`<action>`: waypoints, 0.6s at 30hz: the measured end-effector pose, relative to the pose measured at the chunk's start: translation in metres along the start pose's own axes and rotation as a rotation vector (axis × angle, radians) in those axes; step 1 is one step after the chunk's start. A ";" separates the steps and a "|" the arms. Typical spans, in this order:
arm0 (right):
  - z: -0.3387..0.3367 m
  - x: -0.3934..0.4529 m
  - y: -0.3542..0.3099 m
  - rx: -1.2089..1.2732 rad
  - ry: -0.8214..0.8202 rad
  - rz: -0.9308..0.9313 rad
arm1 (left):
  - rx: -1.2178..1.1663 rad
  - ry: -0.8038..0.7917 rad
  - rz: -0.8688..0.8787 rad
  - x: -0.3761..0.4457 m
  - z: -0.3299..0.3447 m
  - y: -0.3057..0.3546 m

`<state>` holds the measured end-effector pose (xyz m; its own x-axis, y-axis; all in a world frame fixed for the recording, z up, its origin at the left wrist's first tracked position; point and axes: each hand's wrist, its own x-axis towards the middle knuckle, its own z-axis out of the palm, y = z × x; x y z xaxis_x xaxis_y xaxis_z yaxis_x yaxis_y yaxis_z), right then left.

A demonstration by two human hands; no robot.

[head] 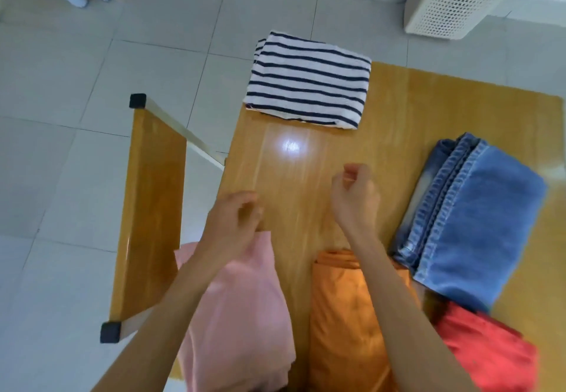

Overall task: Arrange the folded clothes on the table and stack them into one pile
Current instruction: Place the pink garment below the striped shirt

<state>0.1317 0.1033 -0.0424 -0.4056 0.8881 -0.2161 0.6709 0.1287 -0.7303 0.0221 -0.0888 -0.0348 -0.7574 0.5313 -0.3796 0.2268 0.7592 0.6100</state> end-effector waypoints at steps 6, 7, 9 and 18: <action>0.016 -0.113 0.016 -0.294 -0.046 -0.312 | 0.277 -0.089 -0.012 -0.053 -0.005 -0.051; 0.015 -0.127 0.015 -0.320 -0.086 -0.337 | 0.359 -0.114 -0.006 -0.054 -0.010 -0.048; 0.011 -0.151 0.014 -0.338 -0.210 -0.314 | 0.474 -0.188 -0.012 -0.050 -0.020 -0.041; 0.012 -0.207 0.019 -0.715 -0.602 -0.105 | 0.189 -0.106 -0.009 -0.033 -0.036 -0.056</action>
<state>0.2211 -0.0836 -0.0193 -0.6048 0.5044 -0.6163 0.7534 0.6132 -0.2375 0.0127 -0.1624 -0.0313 -0.6931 0.5535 -0.4617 0.3391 0.8156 0.4688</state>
